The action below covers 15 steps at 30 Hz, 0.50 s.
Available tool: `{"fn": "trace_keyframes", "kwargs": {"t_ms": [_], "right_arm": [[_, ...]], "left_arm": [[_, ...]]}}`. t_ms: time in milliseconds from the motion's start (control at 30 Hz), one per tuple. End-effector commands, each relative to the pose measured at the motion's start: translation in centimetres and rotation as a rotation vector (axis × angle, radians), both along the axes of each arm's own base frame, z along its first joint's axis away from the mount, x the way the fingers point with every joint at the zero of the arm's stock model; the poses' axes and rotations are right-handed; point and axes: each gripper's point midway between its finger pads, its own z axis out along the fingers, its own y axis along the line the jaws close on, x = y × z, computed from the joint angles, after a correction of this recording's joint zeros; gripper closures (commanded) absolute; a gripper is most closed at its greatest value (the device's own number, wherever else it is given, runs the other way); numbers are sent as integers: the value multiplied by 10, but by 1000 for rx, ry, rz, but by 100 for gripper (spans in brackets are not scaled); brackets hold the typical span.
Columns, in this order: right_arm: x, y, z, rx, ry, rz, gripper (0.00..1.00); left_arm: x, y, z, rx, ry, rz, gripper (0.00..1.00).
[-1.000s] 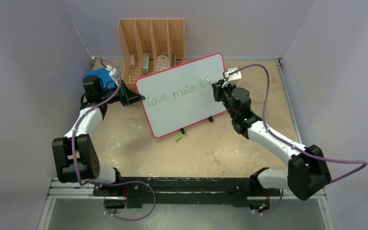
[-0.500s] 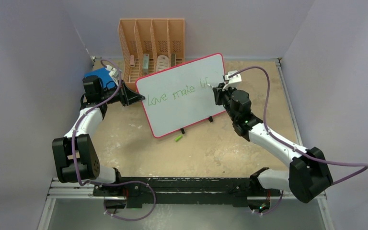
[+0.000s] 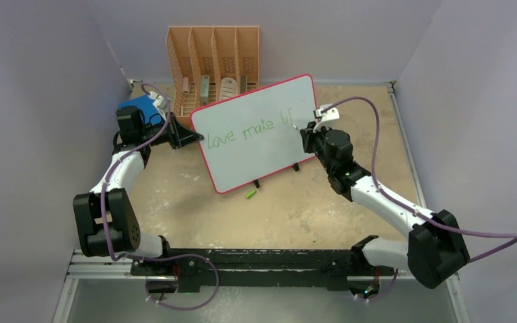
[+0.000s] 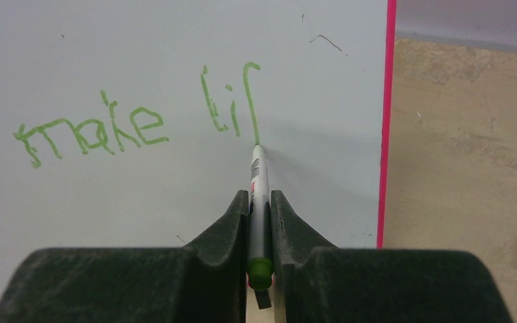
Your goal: Write a sentence on the whiteboard
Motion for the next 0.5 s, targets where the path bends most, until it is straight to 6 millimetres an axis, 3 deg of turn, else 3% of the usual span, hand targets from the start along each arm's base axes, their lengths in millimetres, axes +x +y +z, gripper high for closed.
{"fn": "trace_keyframes", "kwargs": {"t_ms": [0, 100, 467], "right_arm": [[-7, 5, -8, 13, 33, 34, 100], [-9, 7, -8, 15, 42, 52, 100], [-17, 4, 38, 75, -47, 57, 100]], "left_arm": [[5, 3, 26, 33, -162, -8, 100], [5, 3, 26, 32, -159, -8, 100], [5, 4, 24, 31, -155, -5, 100]]}}
